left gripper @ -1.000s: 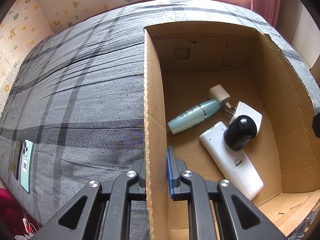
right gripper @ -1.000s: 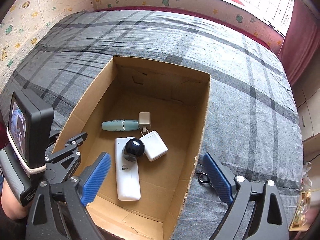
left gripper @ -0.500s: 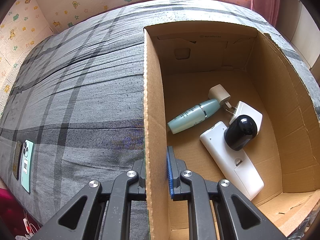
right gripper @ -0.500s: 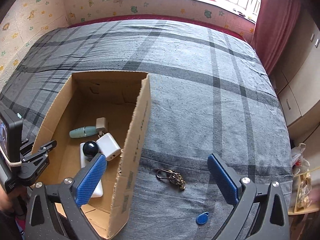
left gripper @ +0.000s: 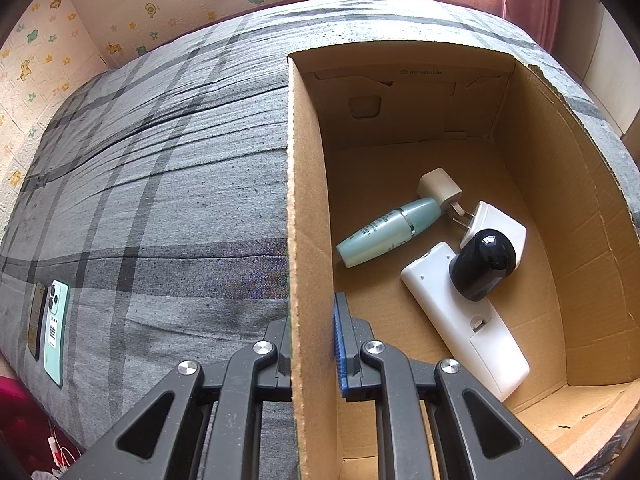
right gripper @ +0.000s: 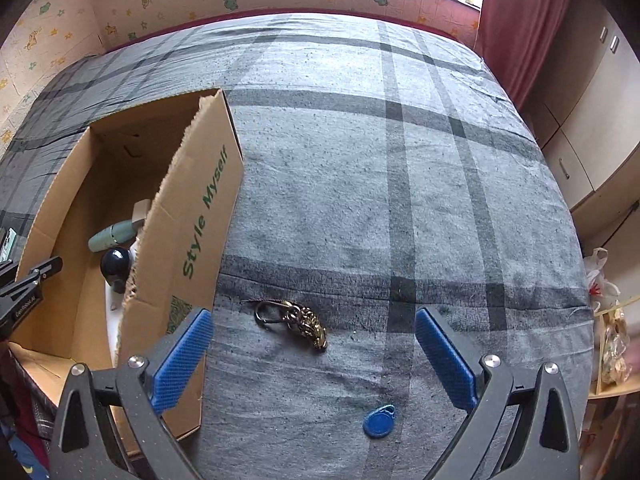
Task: Organize rigid objects
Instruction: 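Move the right tool back to the brass keychain on the bed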
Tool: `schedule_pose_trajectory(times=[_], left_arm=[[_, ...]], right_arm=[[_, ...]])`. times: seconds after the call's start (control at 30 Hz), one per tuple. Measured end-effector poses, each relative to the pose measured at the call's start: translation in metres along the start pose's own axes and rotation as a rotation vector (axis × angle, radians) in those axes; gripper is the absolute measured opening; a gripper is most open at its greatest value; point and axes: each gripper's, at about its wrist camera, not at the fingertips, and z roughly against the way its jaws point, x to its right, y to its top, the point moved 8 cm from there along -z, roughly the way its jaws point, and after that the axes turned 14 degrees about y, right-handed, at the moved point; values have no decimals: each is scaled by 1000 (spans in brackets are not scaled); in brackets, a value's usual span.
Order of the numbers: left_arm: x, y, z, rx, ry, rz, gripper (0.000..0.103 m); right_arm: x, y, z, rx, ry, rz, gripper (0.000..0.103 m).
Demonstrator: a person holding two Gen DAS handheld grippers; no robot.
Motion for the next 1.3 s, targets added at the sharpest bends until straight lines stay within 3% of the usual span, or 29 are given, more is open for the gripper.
schedule_pose_trajectory(times=[0.53,1.3], left_arm=[[2,0,1,-2,6,1,14],[1,1,-1,-7,5,2,14]], right_arm=[[17,-37,-72,-89,22,-60,103],[35,-36,-123,-136,19,-58,103]])
